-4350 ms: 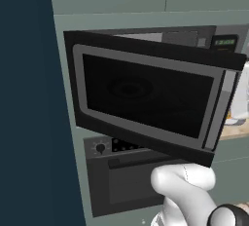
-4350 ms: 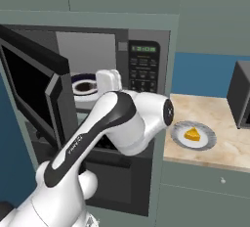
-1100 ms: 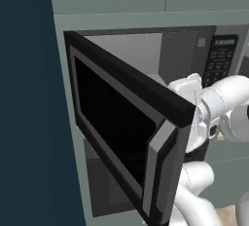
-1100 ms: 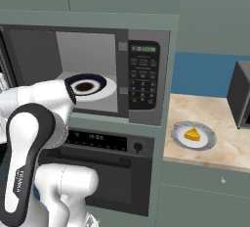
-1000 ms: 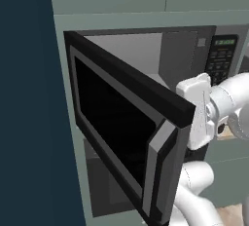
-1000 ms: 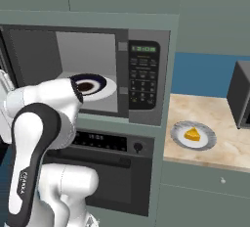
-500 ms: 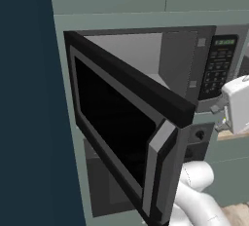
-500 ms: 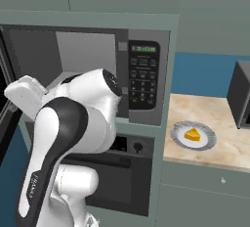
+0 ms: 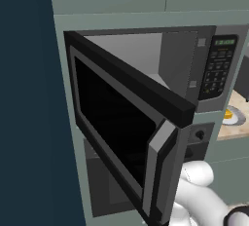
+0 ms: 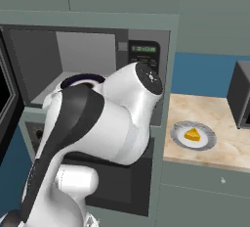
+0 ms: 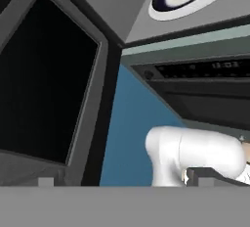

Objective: Pick the cheese from the counter and place it in the microwave. Then turn on the microwave.

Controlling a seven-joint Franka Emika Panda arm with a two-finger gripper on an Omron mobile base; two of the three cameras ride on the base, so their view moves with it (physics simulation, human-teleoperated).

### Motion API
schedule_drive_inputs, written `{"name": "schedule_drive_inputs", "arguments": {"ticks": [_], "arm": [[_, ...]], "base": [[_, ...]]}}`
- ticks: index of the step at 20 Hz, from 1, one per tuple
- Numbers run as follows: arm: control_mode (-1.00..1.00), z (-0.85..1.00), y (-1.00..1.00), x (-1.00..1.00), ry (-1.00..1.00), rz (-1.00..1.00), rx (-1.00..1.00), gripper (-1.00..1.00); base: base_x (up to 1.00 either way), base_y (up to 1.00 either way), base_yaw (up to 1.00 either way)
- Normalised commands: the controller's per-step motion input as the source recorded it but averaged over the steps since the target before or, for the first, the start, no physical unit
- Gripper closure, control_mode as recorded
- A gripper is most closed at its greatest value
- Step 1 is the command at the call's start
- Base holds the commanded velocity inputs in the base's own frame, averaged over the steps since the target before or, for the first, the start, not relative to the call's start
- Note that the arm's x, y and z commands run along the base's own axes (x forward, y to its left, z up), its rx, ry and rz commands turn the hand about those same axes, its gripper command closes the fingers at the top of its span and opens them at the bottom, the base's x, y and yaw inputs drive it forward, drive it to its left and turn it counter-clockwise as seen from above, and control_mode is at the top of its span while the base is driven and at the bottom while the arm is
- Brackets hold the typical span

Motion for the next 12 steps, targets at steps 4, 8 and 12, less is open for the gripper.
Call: {"name": "schedule_drive_inputs", "arguments": {"ticks": [4,8,12], "arm": [[-1.0,-0.1,-0.97,0.11,-0.32,-0.08,-0.24,-1.0],[-1.0,-0.17,-0.91,0.03,-0.32,-0.08,-0.27,-1.0],[-1.0,-0.33,-0.49,0.0,-0.31,-0.11,-0.29,-1.0]], "base": [[0.0,0.0,0.0],[0.0,0.0,0.0],[0.0,0.0,0.0]]}}
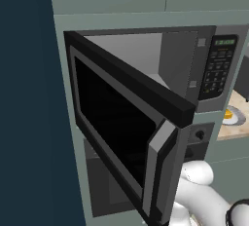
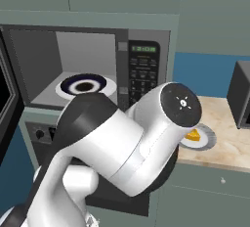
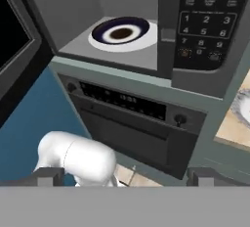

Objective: Pick the cheese from the counter and place it in the microwave. Then turn on the microwave.

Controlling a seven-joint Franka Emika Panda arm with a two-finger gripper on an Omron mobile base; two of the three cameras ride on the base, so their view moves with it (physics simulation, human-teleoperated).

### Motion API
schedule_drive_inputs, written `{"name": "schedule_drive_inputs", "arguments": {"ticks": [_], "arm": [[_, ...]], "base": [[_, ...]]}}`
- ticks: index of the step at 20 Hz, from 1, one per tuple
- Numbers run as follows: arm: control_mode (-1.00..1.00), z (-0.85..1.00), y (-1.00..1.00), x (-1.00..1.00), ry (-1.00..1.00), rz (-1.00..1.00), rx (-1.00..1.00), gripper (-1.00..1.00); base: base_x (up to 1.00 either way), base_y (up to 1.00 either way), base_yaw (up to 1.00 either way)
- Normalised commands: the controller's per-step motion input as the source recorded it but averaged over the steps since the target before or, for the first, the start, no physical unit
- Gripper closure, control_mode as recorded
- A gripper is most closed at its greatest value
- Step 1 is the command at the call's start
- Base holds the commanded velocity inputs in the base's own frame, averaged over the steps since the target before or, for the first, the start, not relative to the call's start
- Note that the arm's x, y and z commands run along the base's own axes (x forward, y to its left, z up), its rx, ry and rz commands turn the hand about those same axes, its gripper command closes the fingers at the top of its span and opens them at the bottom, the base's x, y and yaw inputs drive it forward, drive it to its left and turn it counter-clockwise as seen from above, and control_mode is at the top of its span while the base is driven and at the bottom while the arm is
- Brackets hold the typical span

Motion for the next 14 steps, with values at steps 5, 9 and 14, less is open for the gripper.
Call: {"name": "schedule_drive_inputs", "arguments": {"ticks": [5,9,14], "arm": [[-1.0,-0.54,-0.12,0.08,-0.27,-0.08,-0.2,-1.0],[-1.0,-0.41,-0.19,0.72,-0.13,-0.04,-0.02,-1.0],[-1.0,-0.11,-0.55,0.59,-0.03,-0.01,0.0,-1.0]], "base": [[0.0,0.0,0.0],[0.0,0.0,0.0],[0.0,0.0,0.0]]}}
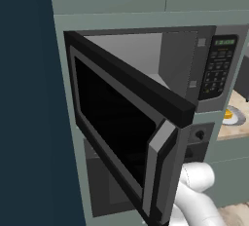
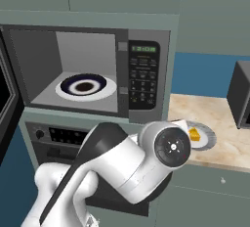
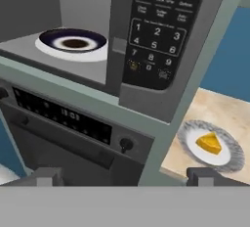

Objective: Pick the cheese from the counter and place it in the microwave. Then turn on the microwave.

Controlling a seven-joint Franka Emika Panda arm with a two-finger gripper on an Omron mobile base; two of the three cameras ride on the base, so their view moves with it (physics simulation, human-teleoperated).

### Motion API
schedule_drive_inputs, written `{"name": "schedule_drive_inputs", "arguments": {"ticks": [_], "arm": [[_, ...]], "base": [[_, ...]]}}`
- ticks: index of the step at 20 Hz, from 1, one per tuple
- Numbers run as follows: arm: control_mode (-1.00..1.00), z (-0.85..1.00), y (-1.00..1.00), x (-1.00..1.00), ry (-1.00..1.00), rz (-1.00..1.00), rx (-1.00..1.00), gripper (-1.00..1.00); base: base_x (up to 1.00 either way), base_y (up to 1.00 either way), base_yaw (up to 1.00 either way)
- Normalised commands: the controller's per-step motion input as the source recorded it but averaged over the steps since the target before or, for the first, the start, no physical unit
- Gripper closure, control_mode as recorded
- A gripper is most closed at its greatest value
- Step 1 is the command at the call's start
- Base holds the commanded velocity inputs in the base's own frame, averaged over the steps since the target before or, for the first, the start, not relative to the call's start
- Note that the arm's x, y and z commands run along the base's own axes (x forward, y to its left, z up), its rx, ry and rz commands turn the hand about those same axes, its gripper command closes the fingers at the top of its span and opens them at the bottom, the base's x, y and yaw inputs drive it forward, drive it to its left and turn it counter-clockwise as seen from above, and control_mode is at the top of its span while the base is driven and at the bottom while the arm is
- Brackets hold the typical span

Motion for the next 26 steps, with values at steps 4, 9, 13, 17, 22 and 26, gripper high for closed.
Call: {"name": "schedule_drive_inputs", "arguments": {"ticks": [4,9,13,17,22,26], "arm": [[-1.0,-0.04,-0.75,0.33,0.0,0.0,0.0,-1.0],[-1.0,-0.2,-0.69,0.28,0.0,0.03,0.0,-1.0],[-1.0,-0.45,-0.47,0.26,0.0,0.12,0.0,-1.0],[-1.0,-0.38,-0.41,0.34,0.0,0.21,0.0,-1.0],[-1.0,-0.19,-0.24,0.41,0.0,0.2,0.0,-1.0],[-1.0,-0.29,-0.12,0.33,0.0,0.17,0.0,-1.0]], "base": [[0.0,0.0,0.0],[0.0,0.0,0.0],[0.0,0.0,0.0],[0.0,0.0,0.0],[0.0,0.0,0.0],[0.0,0.0,0.0]]}}
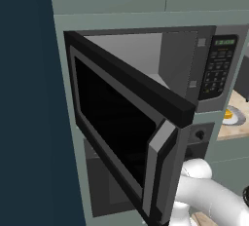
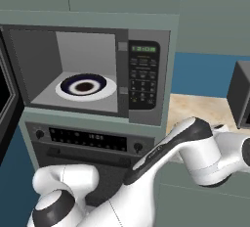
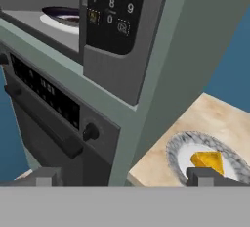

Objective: Pick the cheese from the counter and place it in the microwave. Then turn on the microwave.

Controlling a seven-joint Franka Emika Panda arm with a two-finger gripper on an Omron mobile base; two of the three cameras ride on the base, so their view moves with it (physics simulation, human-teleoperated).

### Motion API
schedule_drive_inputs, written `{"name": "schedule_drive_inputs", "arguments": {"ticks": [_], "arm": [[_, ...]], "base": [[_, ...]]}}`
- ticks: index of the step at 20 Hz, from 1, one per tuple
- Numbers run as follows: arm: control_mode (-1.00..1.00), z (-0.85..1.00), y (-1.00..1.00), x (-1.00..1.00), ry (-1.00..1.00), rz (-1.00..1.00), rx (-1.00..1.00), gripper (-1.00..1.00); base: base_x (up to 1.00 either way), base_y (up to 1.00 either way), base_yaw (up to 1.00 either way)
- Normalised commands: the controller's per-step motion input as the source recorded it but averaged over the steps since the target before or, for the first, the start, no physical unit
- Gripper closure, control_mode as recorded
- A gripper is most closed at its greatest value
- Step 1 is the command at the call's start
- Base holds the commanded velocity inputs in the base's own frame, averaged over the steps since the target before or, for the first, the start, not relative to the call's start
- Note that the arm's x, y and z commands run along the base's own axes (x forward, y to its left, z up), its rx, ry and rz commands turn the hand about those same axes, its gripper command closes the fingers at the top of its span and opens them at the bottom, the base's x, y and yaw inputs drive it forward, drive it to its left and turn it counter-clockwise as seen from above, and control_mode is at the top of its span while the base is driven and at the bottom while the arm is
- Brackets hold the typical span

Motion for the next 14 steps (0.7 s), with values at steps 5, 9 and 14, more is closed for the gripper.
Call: {"name": "schedule_drive_inputs", "arguments": {"ticks": [5,9,14], "arm": [[-1.0,-0.36,0.0,0.15,0.0,0.06,0.0,-1.0],[-1.0,-0.17,0.0,0.27,0.0,0.0,0.0,-1.0],[-1.0,-0.12,0.0,0.44,0.0,0.0,0.0,-1.0]], "base": [[0.0,0.0,0.0],[0.0,0.0,0.0],[0.0,0.0,0.0]]}}
